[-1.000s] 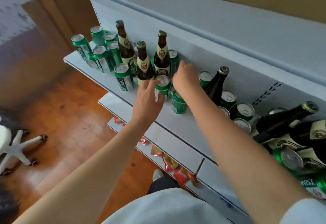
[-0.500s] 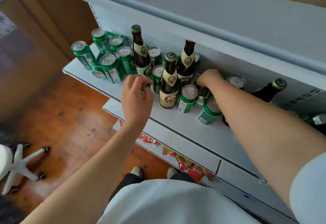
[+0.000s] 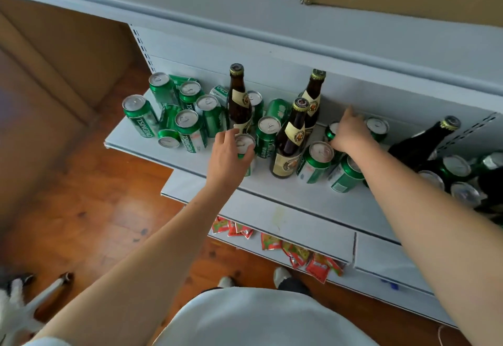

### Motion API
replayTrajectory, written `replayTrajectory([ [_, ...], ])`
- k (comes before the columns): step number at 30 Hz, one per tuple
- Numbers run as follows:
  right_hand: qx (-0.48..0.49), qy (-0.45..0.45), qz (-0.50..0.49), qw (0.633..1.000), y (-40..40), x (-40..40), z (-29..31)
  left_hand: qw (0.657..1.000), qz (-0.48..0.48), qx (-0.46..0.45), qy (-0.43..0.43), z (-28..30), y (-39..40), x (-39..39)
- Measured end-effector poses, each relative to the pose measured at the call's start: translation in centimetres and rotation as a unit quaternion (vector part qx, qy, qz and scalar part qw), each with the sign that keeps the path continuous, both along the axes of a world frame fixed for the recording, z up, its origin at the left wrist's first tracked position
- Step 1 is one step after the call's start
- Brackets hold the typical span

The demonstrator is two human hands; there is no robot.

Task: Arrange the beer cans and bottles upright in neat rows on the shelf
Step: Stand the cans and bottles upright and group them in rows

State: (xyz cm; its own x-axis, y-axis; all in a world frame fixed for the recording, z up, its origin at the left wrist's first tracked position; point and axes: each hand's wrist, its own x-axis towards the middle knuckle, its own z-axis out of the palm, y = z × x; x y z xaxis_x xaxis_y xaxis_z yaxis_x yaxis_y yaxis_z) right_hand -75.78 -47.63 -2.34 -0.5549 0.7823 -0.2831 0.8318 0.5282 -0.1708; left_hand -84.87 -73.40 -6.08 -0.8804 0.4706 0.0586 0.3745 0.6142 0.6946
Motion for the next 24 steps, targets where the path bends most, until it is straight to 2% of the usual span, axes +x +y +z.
replayTrajectory([
  [5, -0.014, -0.087, 0.048, 0.995, -0.3, 0.6, 1.3, 0.992, 0.011, 0.086, 0.091, 0.7, -3.3, -1.6],
  [8, -0.005, -0.082, 0.053, 0.995, -0.9, 0.8, 3.2, 0.990, 0.032, 0.095, 0.101, 0.5, -5.0, -3.3],
  [10, 0.013, -0.033, 0.021, 0.999, -1.5, 1.3, 4.9, 0.989, 0.055, 0.091, 0.103, 0.4, -5.7, -4.4],
  [12, 0.074, 0.072, -0.034, 0.994, -3.5, 2.5, 6.6, 0.985, 0.080, 0.095, 0.117, 0.5, -6.3, -5.4],
  [15, 0.206, 0.249, -0.119, 0.939, -10.6, 4.7, 8.1, 0.975, 0.146, 0.110, 0.129, 0.8, -7.1, -6.7],
  [17, 0.239, 0.331, -0.102, 0.907, -16.4, 4.2, 8.1, 0.964, 0.232, 0.114, 0.057, 0.6, -7.8, -7.8],
  [19, 0.213, 0.385, -0.016, 0.898, -21.2, 2.4, 7.7, 0.943, 0.314, 0.105, -0.035, 0.1, -8.4, -8.6],
  [24, 0.093, 0.421, 0.184, 0.883, -26.0, -4.9, 6.0, 0.912, 0.356, 0.063, -0.192, -0.6, -8.1, -10.6],
])
